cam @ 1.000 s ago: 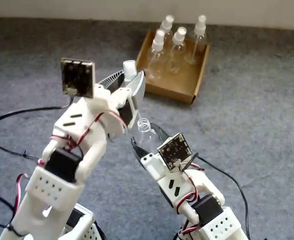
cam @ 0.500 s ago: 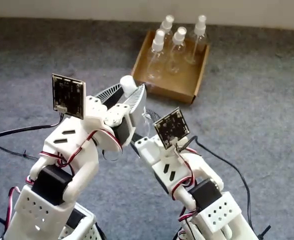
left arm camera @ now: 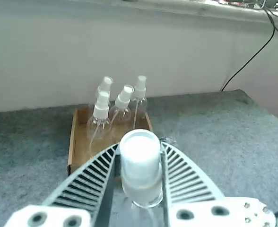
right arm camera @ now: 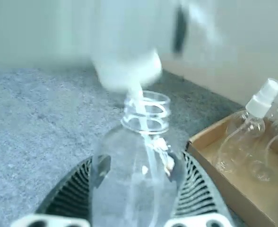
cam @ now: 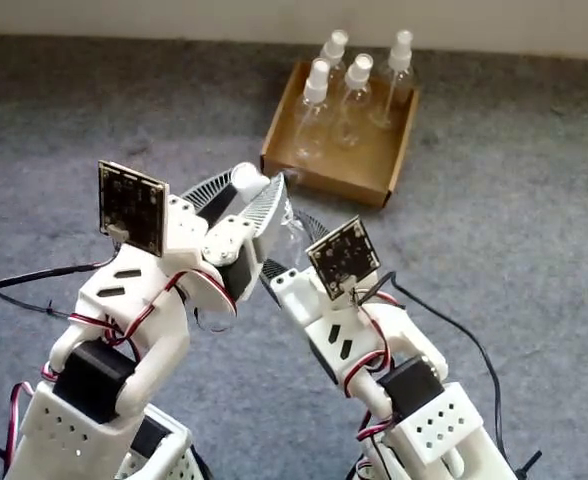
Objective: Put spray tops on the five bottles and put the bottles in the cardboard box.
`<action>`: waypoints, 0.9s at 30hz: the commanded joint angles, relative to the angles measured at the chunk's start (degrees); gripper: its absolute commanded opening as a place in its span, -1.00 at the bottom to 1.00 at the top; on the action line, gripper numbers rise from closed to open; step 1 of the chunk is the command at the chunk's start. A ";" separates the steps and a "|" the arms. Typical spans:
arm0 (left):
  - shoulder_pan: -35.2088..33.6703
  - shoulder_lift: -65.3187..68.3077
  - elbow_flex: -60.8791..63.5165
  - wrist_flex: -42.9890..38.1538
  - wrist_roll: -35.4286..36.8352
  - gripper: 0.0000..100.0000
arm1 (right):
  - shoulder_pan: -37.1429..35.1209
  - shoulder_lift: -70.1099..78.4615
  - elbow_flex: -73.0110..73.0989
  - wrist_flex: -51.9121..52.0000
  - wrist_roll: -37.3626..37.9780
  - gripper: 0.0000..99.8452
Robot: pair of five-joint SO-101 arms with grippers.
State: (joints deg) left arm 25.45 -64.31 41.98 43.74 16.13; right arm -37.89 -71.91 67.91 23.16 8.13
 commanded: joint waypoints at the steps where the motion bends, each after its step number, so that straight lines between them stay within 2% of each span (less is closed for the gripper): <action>1: 2.42 0.66 -0.22 1.32 -2.55 -0.99 | -1.27 -4.09 -3.30 -1.71 1.93 -0.99; 6: 4.88 0.66 -1.27 1.49 -2.55 -0.99 | -1.10 -13.76 1.19 -1.63 2.99 -0.99; 12: 4.62 0.66 -1.63 1.49 -2.64 -0.98 | -2.07 -17.54 2.68 1.80 3.25 -0.99; 14: 4.62 0.66 -1.89 1.49 -4.40 -0.91 | -2.95 -18.24 2.77 1.98 4.66 -0.99; 18: 4.97 0.66 -4.88 4.13 -6.59 -0.62 | -4.26 -18.51 2.77 1.98 5.71 -0.99; 23: 4.62 0.57 -8.04 7.21 -6.68 -0.66 | -4.18 -18.59 2.77 1.98 5.71 -0.99; 27: 4.53 0.57 -10.15 8.88 -6.77 -0.54 | -4.09 -18.33 2.77 1.98 5.63 -0.99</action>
State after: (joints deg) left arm 29.32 -63.52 36.00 51.21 9.63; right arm -41.58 -89.76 71.69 25.36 13.23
